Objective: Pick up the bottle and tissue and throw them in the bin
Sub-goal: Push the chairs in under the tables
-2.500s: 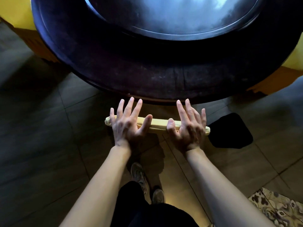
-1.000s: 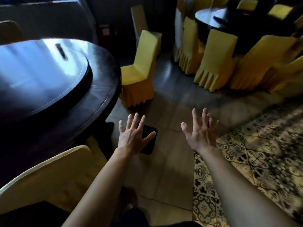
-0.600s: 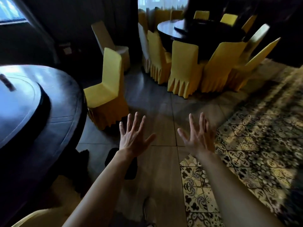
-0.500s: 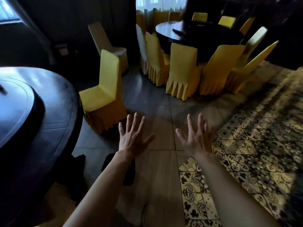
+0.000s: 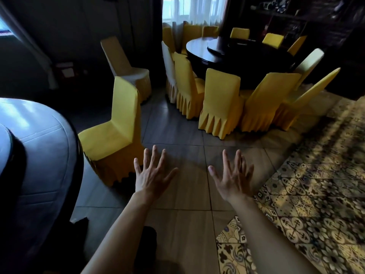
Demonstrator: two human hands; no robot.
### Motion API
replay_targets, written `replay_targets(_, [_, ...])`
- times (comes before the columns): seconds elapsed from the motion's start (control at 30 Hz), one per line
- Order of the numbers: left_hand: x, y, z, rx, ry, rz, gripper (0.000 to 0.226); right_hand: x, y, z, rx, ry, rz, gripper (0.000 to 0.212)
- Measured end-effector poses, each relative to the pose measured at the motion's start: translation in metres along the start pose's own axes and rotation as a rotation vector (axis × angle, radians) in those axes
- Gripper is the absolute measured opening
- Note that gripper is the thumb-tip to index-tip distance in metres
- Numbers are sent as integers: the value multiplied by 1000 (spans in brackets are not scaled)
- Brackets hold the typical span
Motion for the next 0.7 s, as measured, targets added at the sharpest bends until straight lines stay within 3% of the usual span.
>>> replay_targets(0.23, [12, -2, -109, -34, -42, -35, 97, 12, -17, -119, -58, 42, 1, 88])
replay_targets(0.53, [19, 15, -267, -133, -74, -21, 91, 12, -35, -307, -124, 19, -77, 96])
replay_targets(0.7, [21, 13, -339, -192, -47, 14, 91, 10, -41, -399, -124, -4, -71, 88])
Point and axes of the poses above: each hand's wrist, its own z-axis away from the middle knuckle, its own x-axis out of the palm, y = z × x, the point moved 9 cm from there along -z, towards the middle knuckle, and after that the axes turned 4 degrees about x, right-handed, at the moved point
